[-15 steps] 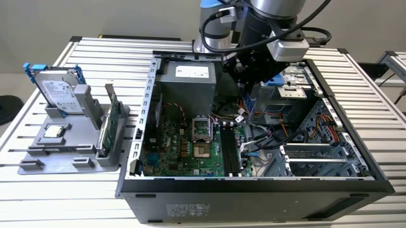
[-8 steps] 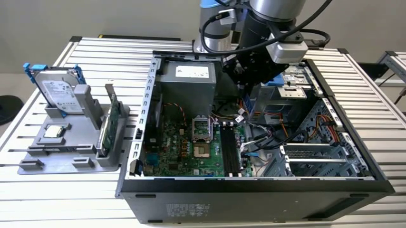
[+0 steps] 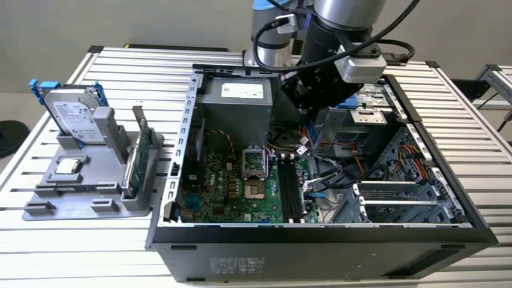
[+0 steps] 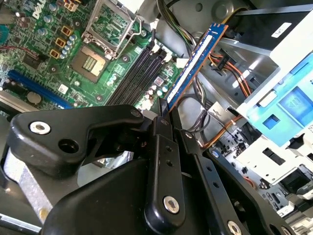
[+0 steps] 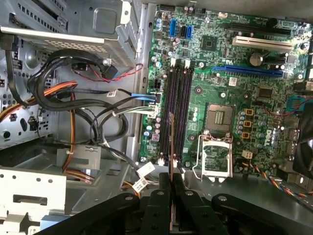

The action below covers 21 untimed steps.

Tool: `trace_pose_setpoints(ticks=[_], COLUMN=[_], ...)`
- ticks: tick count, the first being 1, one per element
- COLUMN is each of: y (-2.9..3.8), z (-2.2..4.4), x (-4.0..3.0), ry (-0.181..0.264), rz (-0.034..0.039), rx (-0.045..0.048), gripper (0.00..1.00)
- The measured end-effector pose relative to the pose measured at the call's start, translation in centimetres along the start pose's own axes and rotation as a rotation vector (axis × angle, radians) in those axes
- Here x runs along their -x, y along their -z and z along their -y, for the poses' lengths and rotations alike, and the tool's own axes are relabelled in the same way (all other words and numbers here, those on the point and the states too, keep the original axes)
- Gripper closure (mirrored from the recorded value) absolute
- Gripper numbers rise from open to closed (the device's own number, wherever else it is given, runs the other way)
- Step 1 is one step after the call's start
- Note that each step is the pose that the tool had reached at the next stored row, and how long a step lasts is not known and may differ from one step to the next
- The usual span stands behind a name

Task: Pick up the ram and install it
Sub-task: 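Insert the ram into the slot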

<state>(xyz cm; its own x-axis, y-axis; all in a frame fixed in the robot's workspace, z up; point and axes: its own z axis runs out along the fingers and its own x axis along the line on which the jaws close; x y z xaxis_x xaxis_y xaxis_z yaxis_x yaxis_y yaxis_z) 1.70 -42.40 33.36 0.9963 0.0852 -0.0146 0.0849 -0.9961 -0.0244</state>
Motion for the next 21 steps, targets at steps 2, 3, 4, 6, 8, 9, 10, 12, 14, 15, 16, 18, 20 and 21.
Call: trace_pose_setpoints(ticks=[2,3,4,6,8,9,10,12,14,15,16,18,20,21], y=[-0.11,-0.16,-0.21,-0.35,-0.48,-0.55,-0.62,-0.75,-0.88,-0.94,-0.99,-1.07,-1.14,-1.17], z=[0.0,0.0,-0.01,-0.01,-0.01,-0.01,-0.01,-0.02,-0.02,-0.02,-0.02,-0.04,-0.08,-0.11], x=[0.0,0.0,0.0,-0.01,-0.01,-0.01,-0.01,-0.01,-0.02,-0.02,-0.02,-0.02,0.0,0.0], ry=[0.0,-0.001,-0.001,-0.001,-0.002,-0.002,-0.002,-0.003,-0.004,-0.004,-0.004,-0.005,-0.007,-0.007], rz=[0.0,-0.0001,0.0,-0.0001,0.0,0.0,0.0,0.0,0.0,0.0,0.0,0.0,0.0,0.0], rx=[0.0001,0.0001,0.0003,0.0002,0.0004,0.0006,0.0006,0.0007,0.0007,0.0008,0.0009,0.0009,0.001,0.001], gripper=[1.0,1.0,1.0,1.0,1.0,1.0,1.0,1.0,1.0,1.0,1.0,1.0,1.0,1.0])
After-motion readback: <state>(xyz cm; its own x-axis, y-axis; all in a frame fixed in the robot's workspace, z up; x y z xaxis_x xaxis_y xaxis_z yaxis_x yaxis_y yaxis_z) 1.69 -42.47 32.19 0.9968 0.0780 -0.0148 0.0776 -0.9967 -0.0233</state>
